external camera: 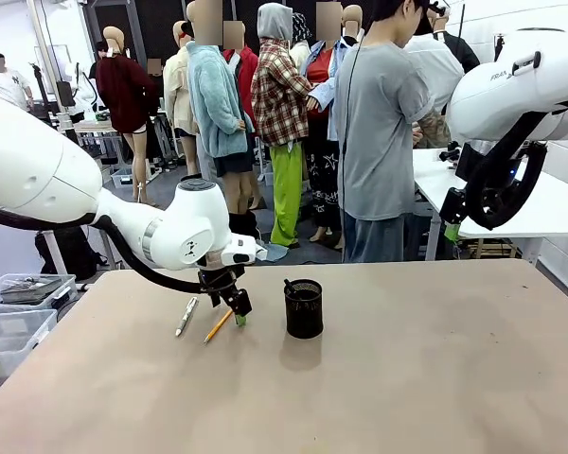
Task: Place the pens into the pen holder.
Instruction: Pick up a writing instrument from the table and place it into the Pen holder.
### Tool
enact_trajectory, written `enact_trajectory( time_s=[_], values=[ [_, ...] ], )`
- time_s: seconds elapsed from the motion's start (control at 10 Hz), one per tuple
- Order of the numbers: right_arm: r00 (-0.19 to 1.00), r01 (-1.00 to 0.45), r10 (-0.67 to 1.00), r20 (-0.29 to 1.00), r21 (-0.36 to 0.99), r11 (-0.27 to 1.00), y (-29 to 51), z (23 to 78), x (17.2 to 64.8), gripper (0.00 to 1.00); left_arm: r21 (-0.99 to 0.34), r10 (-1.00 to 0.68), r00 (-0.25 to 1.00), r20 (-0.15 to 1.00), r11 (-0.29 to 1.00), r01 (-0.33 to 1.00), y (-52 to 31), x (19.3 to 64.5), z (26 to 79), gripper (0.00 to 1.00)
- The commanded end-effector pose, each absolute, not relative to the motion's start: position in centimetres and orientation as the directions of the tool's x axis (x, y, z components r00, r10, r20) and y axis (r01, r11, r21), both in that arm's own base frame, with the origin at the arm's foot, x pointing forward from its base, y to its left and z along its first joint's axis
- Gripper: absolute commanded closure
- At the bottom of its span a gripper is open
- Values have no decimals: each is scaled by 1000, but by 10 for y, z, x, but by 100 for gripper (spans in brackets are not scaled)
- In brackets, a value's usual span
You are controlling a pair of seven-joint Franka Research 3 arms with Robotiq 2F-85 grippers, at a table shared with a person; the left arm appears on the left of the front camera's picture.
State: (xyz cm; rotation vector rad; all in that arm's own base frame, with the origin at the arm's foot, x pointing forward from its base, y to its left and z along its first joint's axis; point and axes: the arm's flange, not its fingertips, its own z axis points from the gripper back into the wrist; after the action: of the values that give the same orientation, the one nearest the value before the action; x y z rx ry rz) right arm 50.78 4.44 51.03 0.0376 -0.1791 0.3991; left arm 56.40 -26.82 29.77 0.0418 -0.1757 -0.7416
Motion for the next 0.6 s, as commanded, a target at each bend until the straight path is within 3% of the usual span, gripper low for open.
enact_trajectory(
  time_s=[0.0, 0.5],
  values=[
    [907, -387, 384, 176, -14, 922, 44, 510, 508, 0, 93, -649, 751, 116, 760, 643, -271, 571, 300, 0],
    [907, -387, 384, 176, -14, 922, 44, 510, 508, 0, 31, -641, 765, 63, 767, 640, -268, 571, 300, 98]
  ],
)
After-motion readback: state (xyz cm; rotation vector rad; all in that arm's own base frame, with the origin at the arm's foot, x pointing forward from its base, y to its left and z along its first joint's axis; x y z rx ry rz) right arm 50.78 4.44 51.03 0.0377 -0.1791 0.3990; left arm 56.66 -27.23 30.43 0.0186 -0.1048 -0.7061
